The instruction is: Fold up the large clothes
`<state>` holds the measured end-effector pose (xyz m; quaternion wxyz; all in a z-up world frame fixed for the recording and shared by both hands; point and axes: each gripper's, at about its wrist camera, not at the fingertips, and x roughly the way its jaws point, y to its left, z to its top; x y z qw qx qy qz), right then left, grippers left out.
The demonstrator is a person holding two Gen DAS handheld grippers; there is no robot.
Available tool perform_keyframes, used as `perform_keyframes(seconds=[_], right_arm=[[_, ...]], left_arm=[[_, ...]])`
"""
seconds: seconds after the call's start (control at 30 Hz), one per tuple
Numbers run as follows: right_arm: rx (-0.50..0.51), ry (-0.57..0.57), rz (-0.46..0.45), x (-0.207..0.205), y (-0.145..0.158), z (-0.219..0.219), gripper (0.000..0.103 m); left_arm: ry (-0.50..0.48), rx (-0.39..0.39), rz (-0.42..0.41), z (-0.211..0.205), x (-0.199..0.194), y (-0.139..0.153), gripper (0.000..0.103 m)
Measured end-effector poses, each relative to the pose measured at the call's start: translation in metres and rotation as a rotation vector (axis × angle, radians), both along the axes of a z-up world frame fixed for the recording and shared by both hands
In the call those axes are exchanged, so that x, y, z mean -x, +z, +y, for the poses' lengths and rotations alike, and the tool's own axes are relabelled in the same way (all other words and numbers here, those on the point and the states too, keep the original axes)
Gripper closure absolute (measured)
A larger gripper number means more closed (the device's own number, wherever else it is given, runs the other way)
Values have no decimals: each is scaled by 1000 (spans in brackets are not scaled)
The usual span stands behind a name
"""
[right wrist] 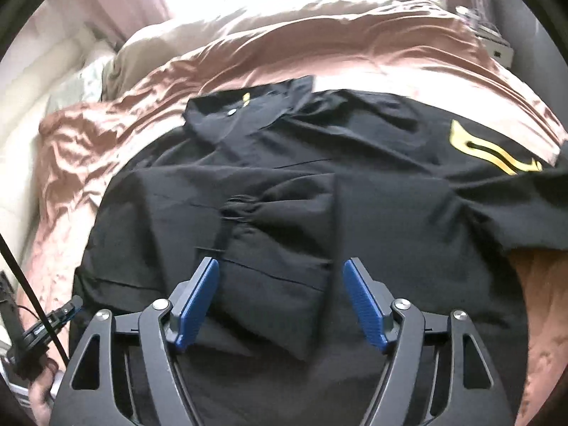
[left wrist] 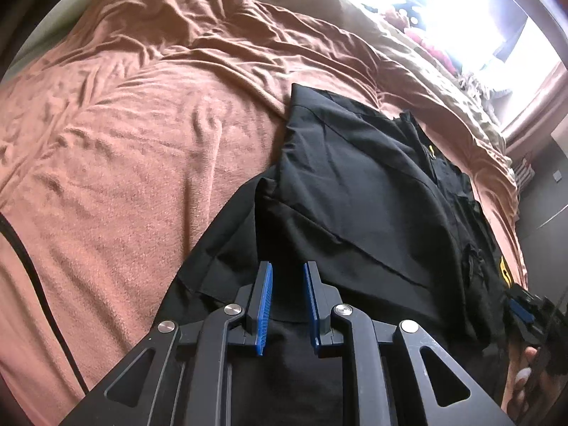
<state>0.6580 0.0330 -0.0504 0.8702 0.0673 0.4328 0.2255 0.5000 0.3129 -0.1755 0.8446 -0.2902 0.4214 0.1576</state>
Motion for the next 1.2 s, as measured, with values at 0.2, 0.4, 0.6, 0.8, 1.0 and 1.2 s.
perform_keyframes(seconds=[0.2,0.4,0.6,0.8,1.0,1.2], right_arm=[[138,71,5,-10,-12,55,32],[367,75,-43,-18,-36,84,32],[373,-49,-55,-39,-34,39,32],[315,-253,-66,-51,-15,-47,32],[11,-318,78,-48,-22,-134,32],[-237,-236,265,-59,-66,-144,50]], left_arm=[[-13,-3,26,2,-6,-7,84],[-17,-9,34,3,-8,-9,84],[-11,-4,39,4,-9,-11,84],[2,-5,23,8,-4,-8,84],[13,-5,8,8,1,-3,84],[18,-37,12,4,1,0,84]])
